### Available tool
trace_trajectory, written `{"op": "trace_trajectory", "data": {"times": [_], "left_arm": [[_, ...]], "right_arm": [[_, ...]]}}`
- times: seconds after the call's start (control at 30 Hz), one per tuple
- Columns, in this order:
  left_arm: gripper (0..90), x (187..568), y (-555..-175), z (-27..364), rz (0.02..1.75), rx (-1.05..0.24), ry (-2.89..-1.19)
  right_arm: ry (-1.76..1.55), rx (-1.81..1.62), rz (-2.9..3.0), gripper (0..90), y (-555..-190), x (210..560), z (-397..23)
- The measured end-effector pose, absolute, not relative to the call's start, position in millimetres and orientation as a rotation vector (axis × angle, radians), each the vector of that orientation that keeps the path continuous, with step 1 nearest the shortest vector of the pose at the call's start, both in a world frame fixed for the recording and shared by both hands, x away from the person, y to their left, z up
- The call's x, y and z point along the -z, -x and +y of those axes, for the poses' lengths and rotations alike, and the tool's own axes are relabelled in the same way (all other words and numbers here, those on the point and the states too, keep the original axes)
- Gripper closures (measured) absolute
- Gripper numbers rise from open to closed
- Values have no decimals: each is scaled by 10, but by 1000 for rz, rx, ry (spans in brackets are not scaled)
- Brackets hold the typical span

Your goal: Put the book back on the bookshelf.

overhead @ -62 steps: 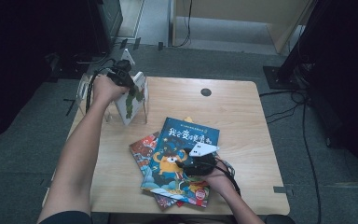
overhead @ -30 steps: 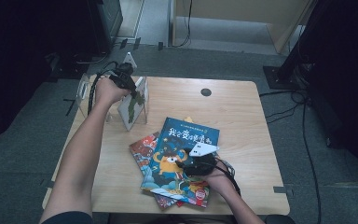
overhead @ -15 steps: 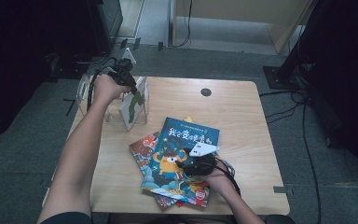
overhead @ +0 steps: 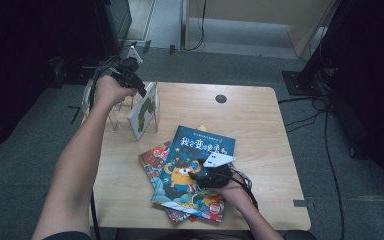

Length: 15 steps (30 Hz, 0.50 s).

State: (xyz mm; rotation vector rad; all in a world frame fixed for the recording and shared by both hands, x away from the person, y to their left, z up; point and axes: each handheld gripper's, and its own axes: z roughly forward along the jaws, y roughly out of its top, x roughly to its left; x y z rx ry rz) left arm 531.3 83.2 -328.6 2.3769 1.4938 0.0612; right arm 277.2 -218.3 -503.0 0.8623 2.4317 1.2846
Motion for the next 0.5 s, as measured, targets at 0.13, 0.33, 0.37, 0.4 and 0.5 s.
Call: {"op": "trace_trajectory", "data": {"times": [0.13,0.33,0.37,0.4,0.5], "left_arm": [[556,3194,-5235,848,1459,-65,-2369],[536,3118,-5108,853,1420,-65,-2369],[533,3115,-5089,852,1415,-64,-2367],[527,3111,-5066,853,1410,-62,-2361],[513,3120,-5001,865,1389,-53,-2348]], "right_arm": [[-862,-1285,2431,386,-2772,5030,-2184],[-856,-1284,2433,385,-2766,5033,-2180],[-856,-1284,2434,385,-2766,5032,-2180],[-859,-1285,2435,384,-2767,5031,-2182],[-878,-1306,2435,378,-2781,5030,-2196]]}}
